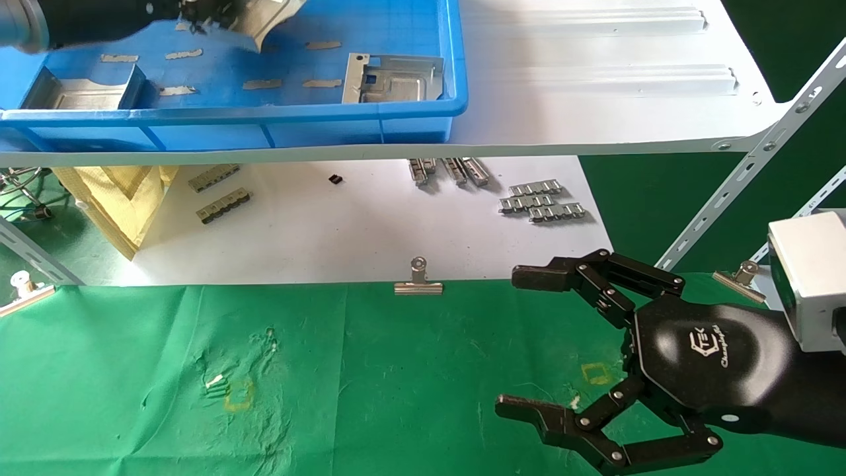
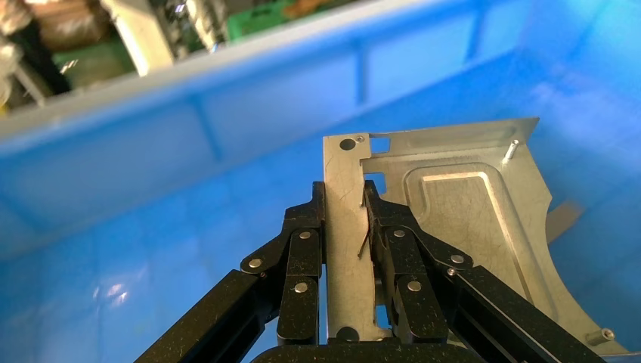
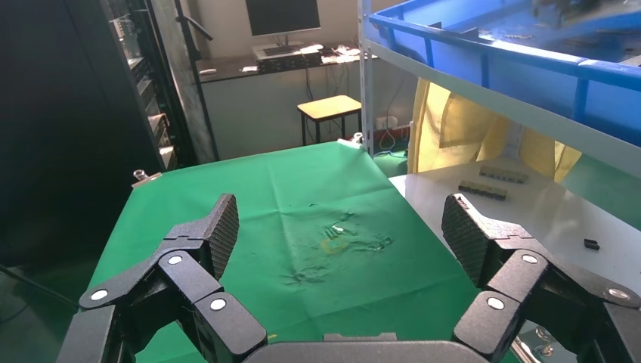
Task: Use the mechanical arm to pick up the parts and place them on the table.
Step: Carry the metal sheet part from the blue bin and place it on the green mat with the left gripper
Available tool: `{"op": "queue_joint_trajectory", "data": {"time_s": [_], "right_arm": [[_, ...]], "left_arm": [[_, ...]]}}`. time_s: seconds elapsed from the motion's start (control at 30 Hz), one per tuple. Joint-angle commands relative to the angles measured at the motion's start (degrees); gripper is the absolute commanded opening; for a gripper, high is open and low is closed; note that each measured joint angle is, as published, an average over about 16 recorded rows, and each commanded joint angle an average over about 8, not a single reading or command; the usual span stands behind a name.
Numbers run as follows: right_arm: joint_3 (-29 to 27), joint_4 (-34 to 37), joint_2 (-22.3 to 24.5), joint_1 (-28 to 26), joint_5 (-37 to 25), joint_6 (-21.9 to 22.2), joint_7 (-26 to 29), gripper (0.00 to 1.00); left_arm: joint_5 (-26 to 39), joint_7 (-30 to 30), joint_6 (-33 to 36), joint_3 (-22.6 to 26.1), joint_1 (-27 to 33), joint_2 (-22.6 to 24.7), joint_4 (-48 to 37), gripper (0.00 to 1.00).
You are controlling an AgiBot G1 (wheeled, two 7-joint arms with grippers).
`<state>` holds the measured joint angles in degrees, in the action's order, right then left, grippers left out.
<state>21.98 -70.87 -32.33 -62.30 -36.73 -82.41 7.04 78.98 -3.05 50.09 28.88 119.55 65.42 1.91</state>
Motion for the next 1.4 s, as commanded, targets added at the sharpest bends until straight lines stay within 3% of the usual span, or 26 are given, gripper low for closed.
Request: {"op": "queue_joint_trajectory", "data": {"time_s": [0.03, 0.33, 0.7, 0.83, 1.07, 1.23, 1.4], "right_arm": [[0.0, 0.0, 0.0, 0.0, 0.0, 0.0, 0.0, 1.00], [0.0, 0.0, 0.0, 0.0, 0.0, 0.0, 0.0, 1.00], [0.0, 0.0, 0.0, 0.0, 0.0, 0.0, 0.0, 1.00], [0.0, 0.0, 0.0, 0.0, 0.0, 0.0, 0.0, 1.00], [0.0, 0.0, 0.0, 0.0, 0.0, 0.0, 0.0, 1.00], [0.0, 0.0, 0.0, 0.0, 0.0, 0.0, 0.0, 1.00], [0.0, 0.0, 0.0, 0.0, 0.0, 0.0, 0.0, 1.00]], "left_arm": [[-0.6, 0.4, 1.3, -0.4, 0.0, -0.3, 0.4, 0.00], [-3.9, 7.0, 11.9, -2.5, -0.1, -3.2, 2.7, 0.00], [-7.9, 16.3, 34.9, -4.6, -2.4, -7.8, 4.9, 0.00], [-8.9, 19.3, 40.3, -4.5, -3.1, -9.8, 6.9, 0.00], [-16.0, 21.2, 42.4, -1.2, -9.4, -17.2, 20.1, 0.00], [-25.4, 21.3, 42.3, 4.2, -16.7, -25.1, 32.6, 0.00], [-29.7, 26.7, 41.7, 10.6, -21.3, -30.5, 38.1, 0.00]]}}
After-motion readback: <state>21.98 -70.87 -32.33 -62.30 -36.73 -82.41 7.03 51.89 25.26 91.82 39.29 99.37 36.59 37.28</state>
